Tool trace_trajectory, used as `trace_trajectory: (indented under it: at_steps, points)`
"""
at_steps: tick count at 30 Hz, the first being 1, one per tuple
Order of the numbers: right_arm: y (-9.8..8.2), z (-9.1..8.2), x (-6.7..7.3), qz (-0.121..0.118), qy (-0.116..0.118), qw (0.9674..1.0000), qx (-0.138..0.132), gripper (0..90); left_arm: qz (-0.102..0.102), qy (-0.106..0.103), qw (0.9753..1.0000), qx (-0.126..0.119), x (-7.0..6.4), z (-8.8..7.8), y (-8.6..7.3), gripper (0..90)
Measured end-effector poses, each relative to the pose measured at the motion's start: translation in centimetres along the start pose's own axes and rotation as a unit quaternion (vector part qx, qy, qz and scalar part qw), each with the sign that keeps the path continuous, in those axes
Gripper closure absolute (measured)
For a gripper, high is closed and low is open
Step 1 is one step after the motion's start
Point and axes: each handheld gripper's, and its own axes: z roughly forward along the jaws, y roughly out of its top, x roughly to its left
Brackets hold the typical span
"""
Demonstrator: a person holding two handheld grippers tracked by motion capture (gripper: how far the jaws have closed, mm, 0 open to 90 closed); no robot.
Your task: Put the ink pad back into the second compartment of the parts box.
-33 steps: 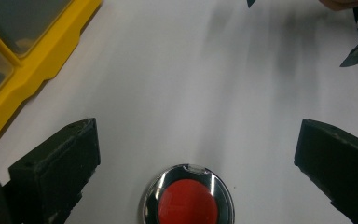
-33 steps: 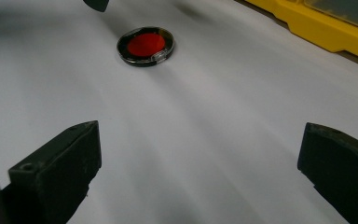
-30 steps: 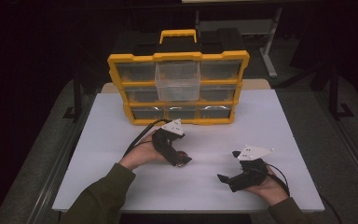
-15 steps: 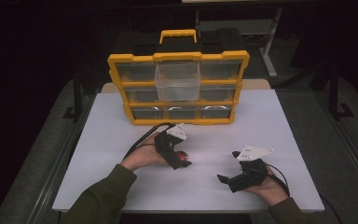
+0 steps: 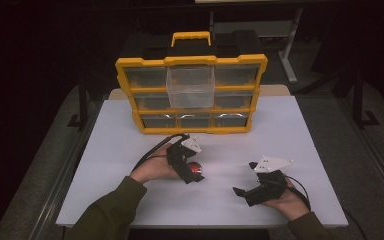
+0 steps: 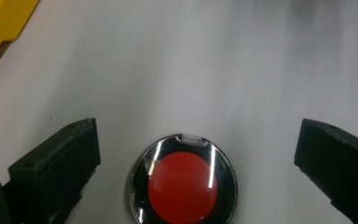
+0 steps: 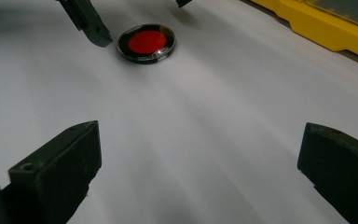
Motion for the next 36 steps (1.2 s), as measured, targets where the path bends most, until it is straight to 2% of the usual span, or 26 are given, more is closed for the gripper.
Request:
trace_trajectory:
  at_steps: [16,25,26,29,33,36]
  points:
    - [0.0,0.0,0.0,-0.001,0.000,1.0000,0.000,0.0,-0.003,0.002,0.9990,0.044,0.3,0.9,-0.8,0.0]
    - [0.0,0.0,0.0,-0.001,0.000,1.0000,0.000,0.0,-0.004,-0.001,0.9985,0.055,0.4,1.1,-1.1,0.1]
    - [0.0,0.0,0.0,-0.001,0.000,1.0000,0.000,0.0,-0.002,-0.001,0.9984,0.056,0.4,1.0,-1.1,3.0]
    - [0.0,0.0,0.0,-0.001,0.000,1.0000,-0.001,0.0,0.004,-0.002,0.9983,0.058,0.5,0.9,-1.2,5.5]
    - [0.0,0.0,0.0,-0.001,0.000,1.0000,-0.001,0.0,0.003,-0.004,0.9983,0.059,0.5,1.0,-1.2,7.4]
    - [0.0,0.0,0.0,0.000,0.000,1.0000,0.000,0.0,0.007,-0.005,0.9979,0.064,0.4,0.9,-1.2,13.6]
